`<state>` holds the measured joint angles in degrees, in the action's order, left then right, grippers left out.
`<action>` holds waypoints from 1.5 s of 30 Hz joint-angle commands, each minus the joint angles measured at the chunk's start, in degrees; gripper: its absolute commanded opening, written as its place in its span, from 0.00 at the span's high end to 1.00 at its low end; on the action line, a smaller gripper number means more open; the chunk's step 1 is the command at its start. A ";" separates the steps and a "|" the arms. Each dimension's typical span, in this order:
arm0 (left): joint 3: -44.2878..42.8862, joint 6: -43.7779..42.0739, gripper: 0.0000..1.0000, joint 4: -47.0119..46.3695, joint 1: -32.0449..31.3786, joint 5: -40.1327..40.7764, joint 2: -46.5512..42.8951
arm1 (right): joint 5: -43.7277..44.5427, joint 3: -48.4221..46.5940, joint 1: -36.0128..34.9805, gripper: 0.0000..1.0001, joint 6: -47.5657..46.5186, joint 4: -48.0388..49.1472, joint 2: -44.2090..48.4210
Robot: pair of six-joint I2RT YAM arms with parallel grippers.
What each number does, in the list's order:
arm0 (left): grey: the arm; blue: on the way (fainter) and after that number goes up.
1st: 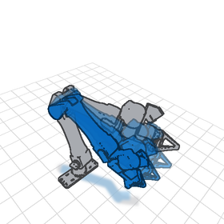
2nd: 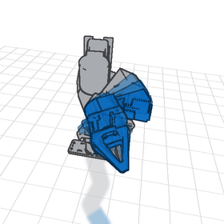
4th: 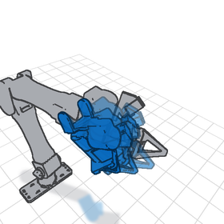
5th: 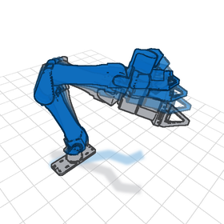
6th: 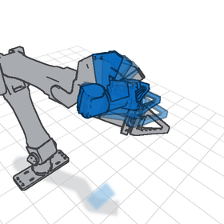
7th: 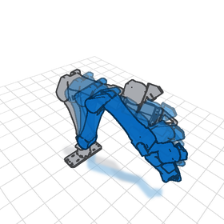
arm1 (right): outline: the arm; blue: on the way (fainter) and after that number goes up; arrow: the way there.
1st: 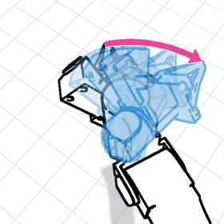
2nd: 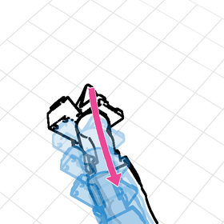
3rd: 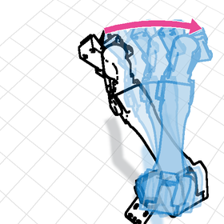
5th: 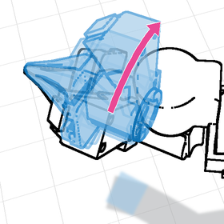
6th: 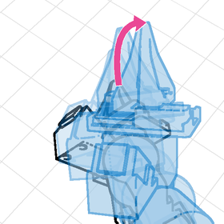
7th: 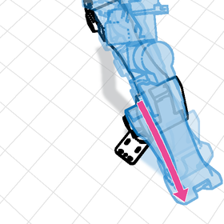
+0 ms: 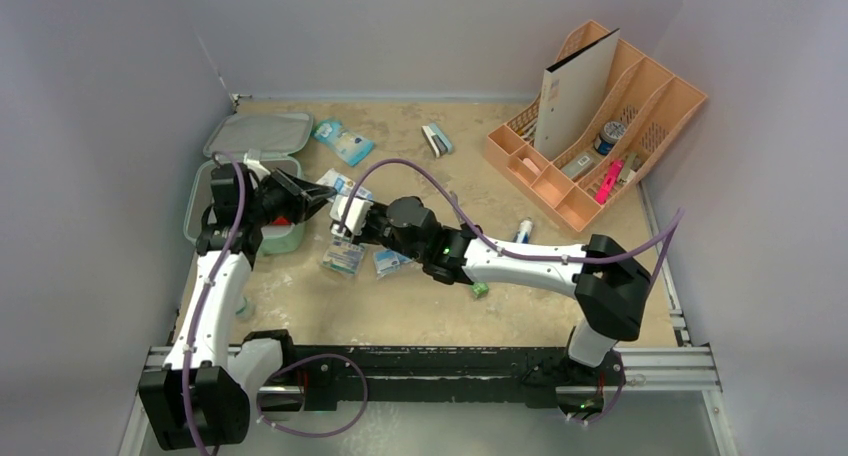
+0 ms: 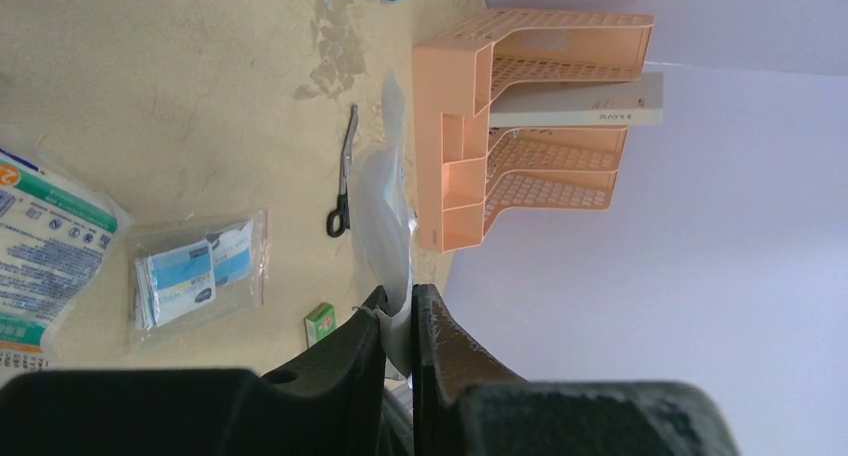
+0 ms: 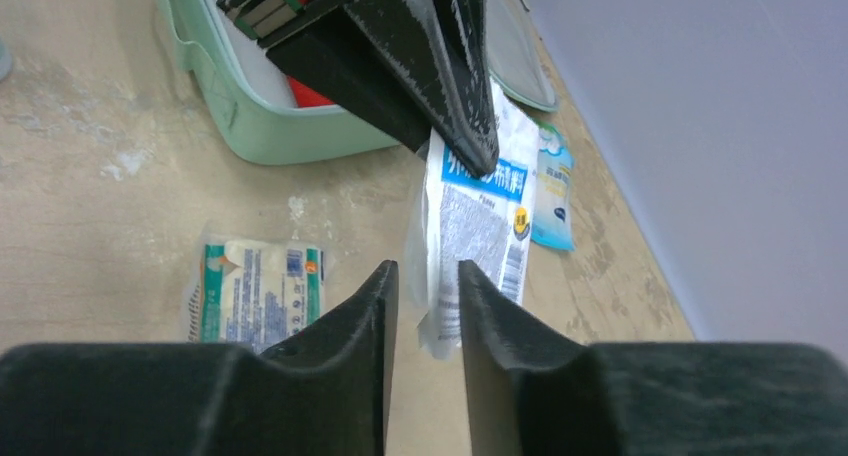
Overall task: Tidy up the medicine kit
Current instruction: Pick up the medical item at the center of the board, then place the medical item at the medicine box.
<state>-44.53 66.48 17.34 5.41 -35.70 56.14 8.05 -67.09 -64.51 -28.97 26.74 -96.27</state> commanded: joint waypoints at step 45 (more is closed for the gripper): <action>-1.06 -11.45 0.86 -22.70 21.05 16.32 24.56 | 8.91 1.37 -0.27 0.01 27.13 -8.02 21.04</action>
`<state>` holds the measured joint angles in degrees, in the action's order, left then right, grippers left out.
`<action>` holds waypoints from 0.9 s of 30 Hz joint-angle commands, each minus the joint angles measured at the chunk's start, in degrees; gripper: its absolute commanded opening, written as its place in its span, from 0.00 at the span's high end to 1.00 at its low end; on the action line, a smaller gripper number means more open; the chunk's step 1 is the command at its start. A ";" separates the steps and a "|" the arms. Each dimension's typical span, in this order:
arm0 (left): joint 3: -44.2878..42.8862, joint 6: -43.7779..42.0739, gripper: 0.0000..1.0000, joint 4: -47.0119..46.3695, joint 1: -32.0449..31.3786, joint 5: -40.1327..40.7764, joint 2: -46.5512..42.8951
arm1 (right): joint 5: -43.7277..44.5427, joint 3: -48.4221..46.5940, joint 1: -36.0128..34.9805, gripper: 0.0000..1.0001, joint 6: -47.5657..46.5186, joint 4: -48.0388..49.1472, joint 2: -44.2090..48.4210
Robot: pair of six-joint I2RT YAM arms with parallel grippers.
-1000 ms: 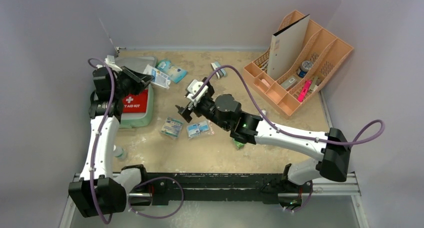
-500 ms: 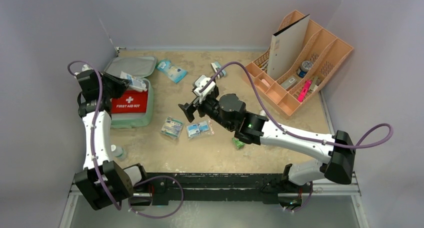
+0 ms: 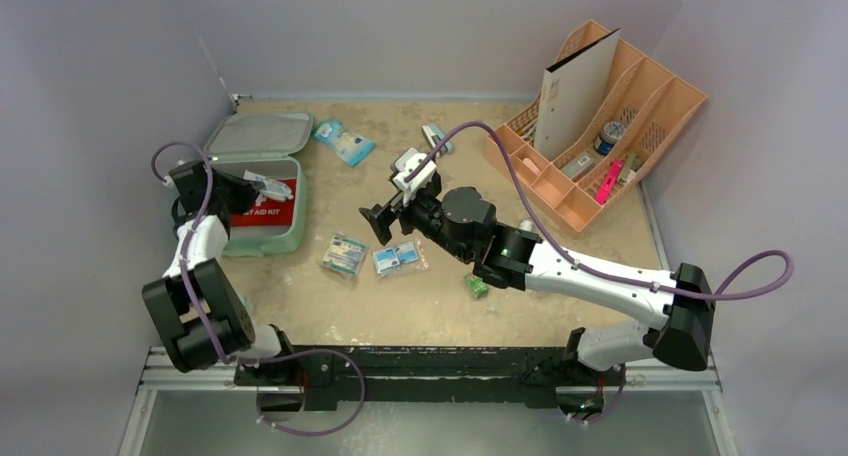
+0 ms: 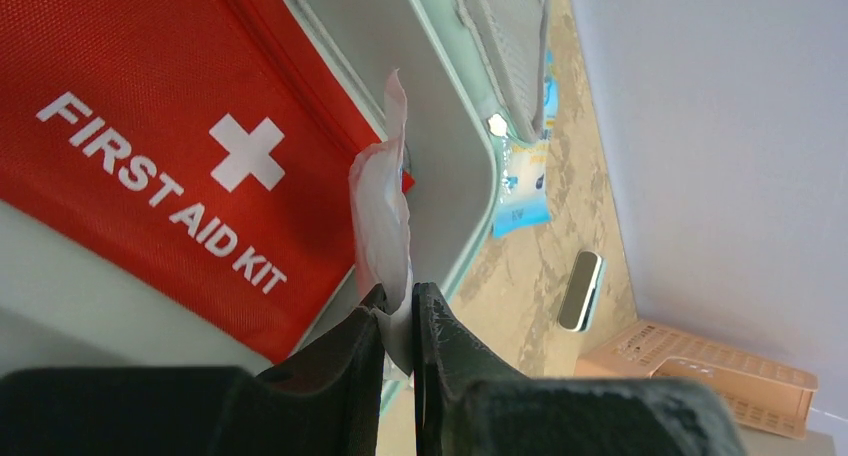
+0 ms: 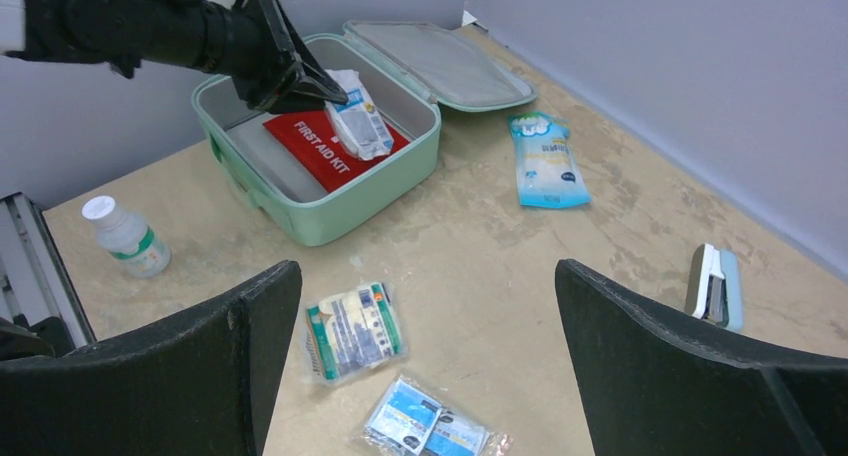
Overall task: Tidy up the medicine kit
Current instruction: Place the medical item at the medicine box.
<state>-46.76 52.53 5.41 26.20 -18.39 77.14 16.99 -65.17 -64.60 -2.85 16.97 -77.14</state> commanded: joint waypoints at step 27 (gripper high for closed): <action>2.26 4.03 0.47 -6.28 0.26 2.38 7.70 | -0.70 -1.68 -0.18 0.01 0.87 0.68 0.53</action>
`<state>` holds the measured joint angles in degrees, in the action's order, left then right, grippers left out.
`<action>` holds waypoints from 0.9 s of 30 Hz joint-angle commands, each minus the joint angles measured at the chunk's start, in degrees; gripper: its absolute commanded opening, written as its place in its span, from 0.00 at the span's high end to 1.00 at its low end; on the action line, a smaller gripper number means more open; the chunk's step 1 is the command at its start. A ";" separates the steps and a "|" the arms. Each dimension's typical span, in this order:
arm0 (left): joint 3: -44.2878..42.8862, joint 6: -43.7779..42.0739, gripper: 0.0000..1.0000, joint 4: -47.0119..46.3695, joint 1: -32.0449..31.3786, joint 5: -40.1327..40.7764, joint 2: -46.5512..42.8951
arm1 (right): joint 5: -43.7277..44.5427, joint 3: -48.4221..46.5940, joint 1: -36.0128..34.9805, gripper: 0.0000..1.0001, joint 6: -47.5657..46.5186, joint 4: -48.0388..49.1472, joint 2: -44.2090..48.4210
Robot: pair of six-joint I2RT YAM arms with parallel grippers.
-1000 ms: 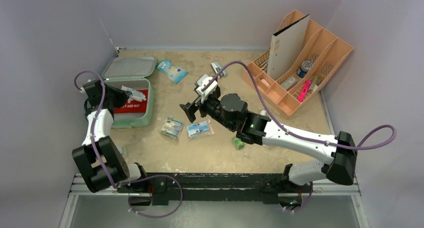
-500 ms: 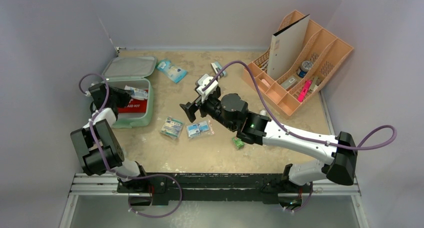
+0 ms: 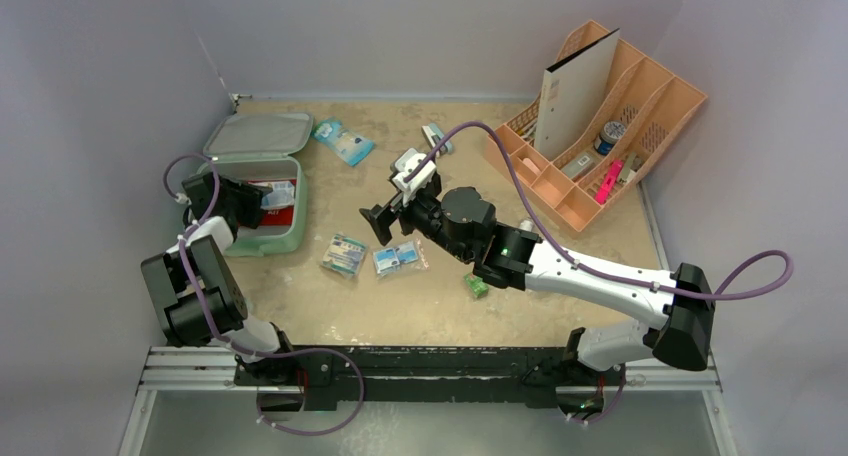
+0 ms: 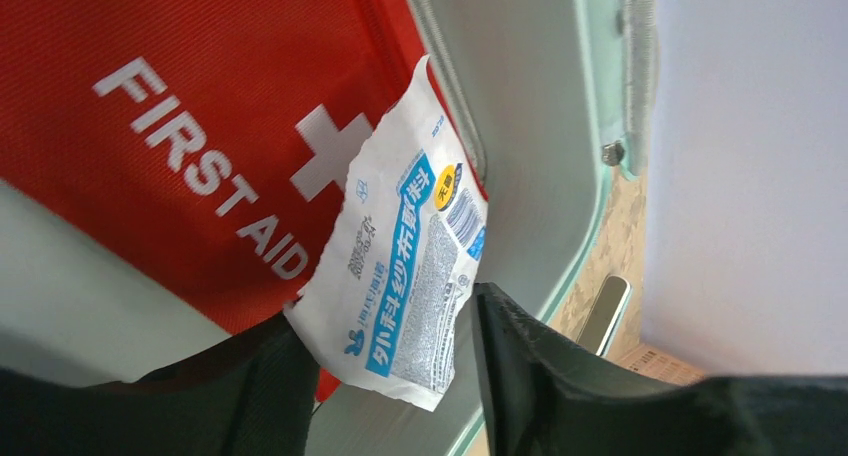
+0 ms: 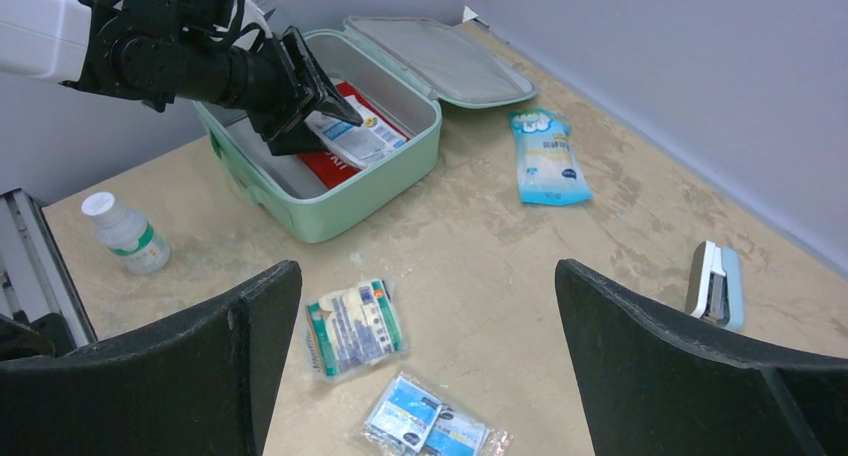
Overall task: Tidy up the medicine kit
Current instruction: Place the medical item at the medicine box.
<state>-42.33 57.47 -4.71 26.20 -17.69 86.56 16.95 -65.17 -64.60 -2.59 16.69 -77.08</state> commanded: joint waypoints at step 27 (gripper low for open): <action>-7.12 -2.64 0.57 6.51 0.15 -0.86 6.25 | -1.27 -2.70 -0.17 0.01 1.00 0.41 -1.49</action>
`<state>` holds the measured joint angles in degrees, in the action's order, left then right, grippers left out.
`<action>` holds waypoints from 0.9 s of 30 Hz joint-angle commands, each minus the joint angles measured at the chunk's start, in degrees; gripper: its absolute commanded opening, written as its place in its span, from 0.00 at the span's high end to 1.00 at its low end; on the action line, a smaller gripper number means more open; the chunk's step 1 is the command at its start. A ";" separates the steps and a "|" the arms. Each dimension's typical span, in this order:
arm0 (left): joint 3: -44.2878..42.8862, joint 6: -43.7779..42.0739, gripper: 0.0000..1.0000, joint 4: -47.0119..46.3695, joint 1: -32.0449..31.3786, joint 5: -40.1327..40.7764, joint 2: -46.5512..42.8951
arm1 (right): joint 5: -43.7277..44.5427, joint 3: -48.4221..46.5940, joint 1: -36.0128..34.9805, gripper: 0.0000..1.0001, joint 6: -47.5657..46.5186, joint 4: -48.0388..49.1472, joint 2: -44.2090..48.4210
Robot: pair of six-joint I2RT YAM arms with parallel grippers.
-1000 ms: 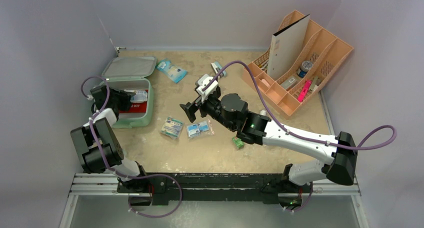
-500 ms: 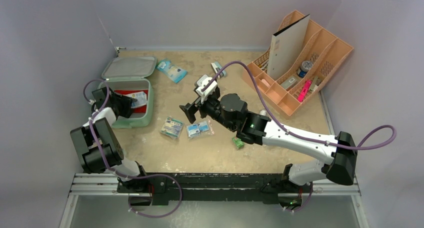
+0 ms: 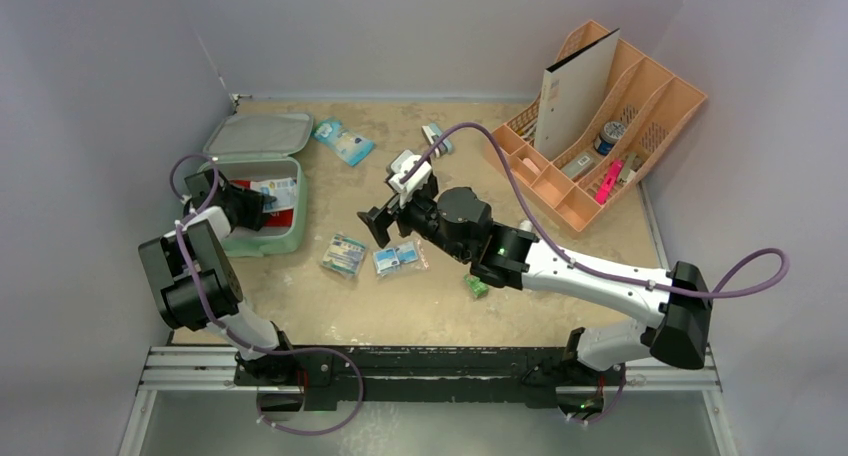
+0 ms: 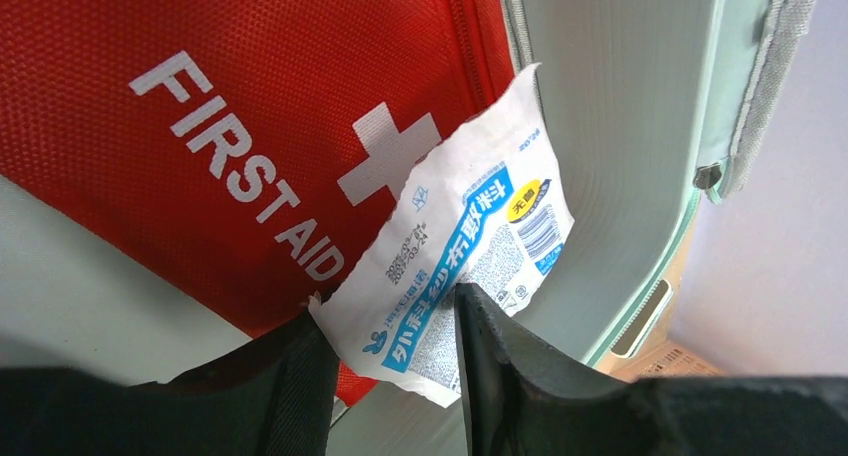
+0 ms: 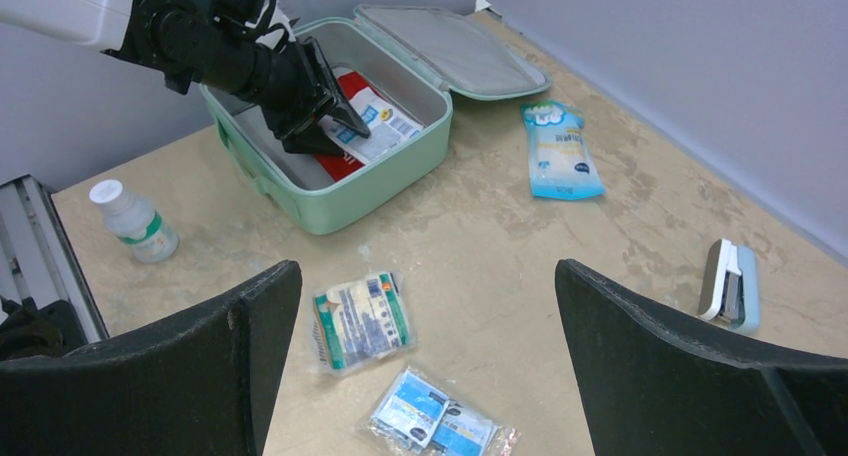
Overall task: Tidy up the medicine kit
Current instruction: Place the medical item at the medicine box, then adjust the medical item in the medicine box.
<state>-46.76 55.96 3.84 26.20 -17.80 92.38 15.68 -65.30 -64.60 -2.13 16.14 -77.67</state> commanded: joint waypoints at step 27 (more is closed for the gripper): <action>-7.99 -0.24 0.46 9.60 -0.06 2.82 1.47 | -1.42 -6.56 -0.18 0.01 4.04 -2.14 -4.04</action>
<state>-53.80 55.92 16.75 26.20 -12.32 92.16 15.25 -68.88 -64.60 0.34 13.78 -81.36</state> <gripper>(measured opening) 0.563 0.987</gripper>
